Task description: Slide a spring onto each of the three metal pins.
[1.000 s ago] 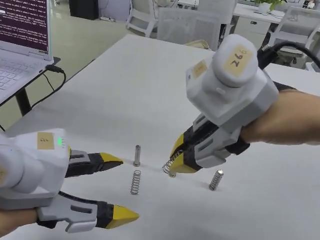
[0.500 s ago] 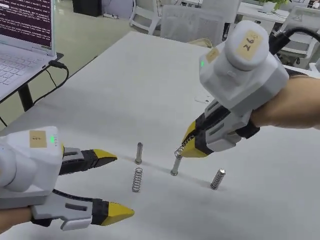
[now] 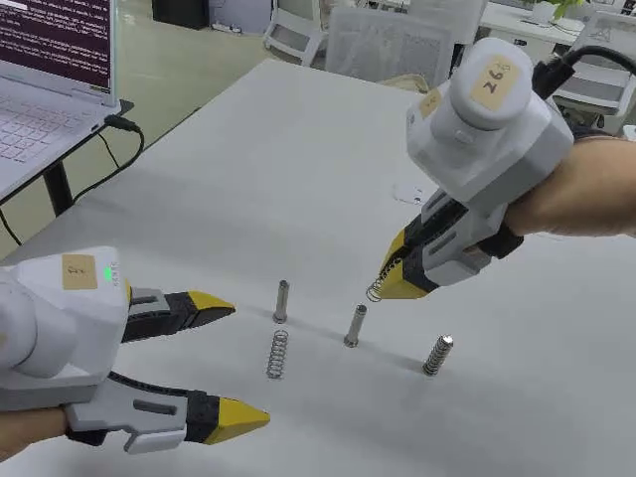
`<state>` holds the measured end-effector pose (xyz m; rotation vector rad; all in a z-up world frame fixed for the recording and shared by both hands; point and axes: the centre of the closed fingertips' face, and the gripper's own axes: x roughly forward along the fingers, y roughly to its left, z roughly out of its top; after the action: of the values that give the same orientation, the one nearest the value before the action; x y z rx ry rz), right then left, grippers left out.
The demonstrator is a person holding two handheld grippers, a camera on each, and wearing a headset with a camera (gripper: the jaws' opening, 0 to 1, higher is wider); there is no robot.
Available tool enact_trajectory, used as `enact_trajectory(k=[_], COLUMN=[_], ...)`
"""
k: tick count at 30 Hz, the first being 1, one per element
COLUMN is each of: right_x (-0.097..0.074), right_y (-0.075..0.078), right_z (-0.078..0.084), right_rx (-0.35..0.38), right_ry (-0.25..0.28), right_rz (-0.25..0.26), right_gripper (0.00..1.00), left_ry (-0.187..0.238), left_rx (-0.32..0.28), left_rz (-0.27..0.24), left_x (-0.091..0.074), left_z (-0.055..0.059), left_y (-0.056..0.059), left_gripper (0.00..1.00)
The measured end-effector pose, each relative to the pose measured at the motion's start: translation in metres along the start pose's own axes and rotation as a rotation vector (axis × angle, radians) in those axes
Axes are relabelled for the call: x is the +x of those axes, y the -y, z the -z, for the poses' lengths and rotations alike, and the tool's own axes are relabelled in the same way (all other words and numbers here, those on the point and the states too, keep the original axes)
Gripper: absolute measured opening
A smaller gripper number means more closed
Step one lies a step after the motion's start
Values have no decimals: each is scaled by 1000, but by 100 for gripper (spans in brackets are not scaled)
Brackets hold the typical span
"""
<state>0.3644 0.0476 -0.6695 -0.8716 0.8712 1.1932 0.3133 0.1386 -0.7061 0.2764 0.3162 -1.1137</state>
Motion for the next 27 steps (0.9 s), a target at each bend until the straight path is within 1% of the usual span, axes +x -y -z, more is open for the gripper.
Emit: enact_trajectory(k=[3, 7, 8, 13, 18, 20, 22, 27], right_x=[4, 7, 10, 16, 22, 28, 31, 41], right_y=[8, 11, 15, 16, 18, 26, 26, 32], right_z=[2, 3, 5, 7, 7, 9, 10, 14], right_rx=[4, 4, 5, 1, 8, 7, 8, 12], right_ry=[-15, -33, -41, -69, -82, -92, -101, -115], right_rz=[-6, -14, -19, -25, -40, -41, -47, -56], right_gripper=[8, 8, 8, 8, 8, 8, 8, 8], left_ry=[-1, -4, -5, -5, -10, -12, -11, -12], left_rx=[1, 6, 7, 6, 11, 13, 14, 13], left_rz=[-2, -6, -8, -12, -8, -6, -6, -5], left_x=[0, -1, -1, -2, -1, -1, 0, 0], left_z=[0, 1, 1, 2, 2, 2, 2, 2], left_y=[0, 1, 0, 1, 2, 2, 2, 2], left_gripper=[59, 59, 59, 59, 58, 58, 58, 57])
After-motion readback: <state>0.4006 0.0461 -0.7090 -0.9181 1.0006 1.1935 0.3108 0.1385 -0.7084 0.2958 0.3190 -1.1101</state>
